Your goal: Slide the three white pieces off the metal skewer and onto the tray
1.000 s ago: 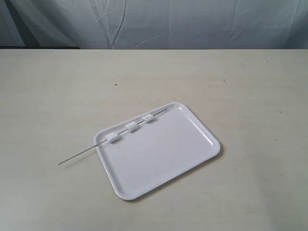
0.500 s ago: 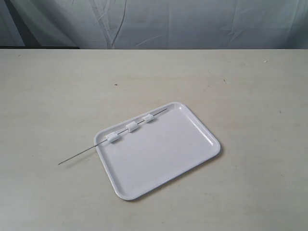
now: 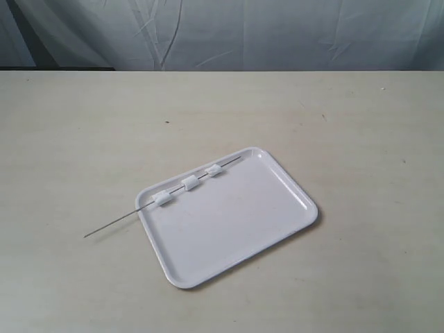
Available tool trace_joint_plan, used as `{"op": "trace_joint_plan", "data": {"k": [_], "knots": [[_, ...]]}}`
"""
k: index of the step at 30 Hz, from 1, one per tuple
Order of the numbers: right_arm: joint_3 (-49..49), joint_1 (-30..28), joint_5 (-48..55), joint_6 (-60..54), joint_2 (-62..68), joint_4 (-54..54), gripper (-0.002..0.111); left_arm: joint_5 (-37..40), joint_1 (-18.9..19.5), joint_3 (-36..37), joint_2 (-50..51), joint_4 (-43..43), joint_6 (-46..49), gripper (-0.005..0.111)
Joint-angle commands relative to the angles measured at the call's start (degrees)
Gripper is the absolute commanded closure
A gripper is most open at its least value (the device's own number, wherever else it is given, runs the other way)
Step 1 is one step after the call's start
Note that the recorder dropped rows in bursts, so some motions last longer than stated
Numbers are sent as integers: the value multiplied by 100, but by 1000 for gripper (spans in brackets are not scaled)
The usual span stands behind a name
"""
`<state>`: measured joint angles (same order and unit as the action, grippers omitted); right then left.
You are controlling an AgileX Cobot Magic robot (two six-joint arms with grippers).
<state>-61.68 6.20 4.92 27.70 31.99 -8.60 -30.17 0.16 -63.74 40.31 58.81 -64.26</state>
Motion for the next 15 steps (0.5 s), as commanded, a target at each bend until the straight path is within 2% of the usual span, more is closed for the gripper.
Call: {"op": "trace_joint_plan", "data": {"k": [1,5,6,11,15], "knots": [[-260,425,2724,-1172,1094,716,107,-307,25,-210,1006,2355,-2494,107],[-260,745,3967,-3104,1906,2094,107,-898,25,-200,1853,4114,-4654,107],[-260,795,4190,-3389,2121,2410,107,-1157,25,-131,2087,4114,-4860,107],[-260,995,4870,-4237,2953,3248,107,-2034,25,377,3040,4114,-4942,107],[-260,1146,5151,-4615,3362,3311,107,-2101,25,915,3586,4114,-4755,106]]}}
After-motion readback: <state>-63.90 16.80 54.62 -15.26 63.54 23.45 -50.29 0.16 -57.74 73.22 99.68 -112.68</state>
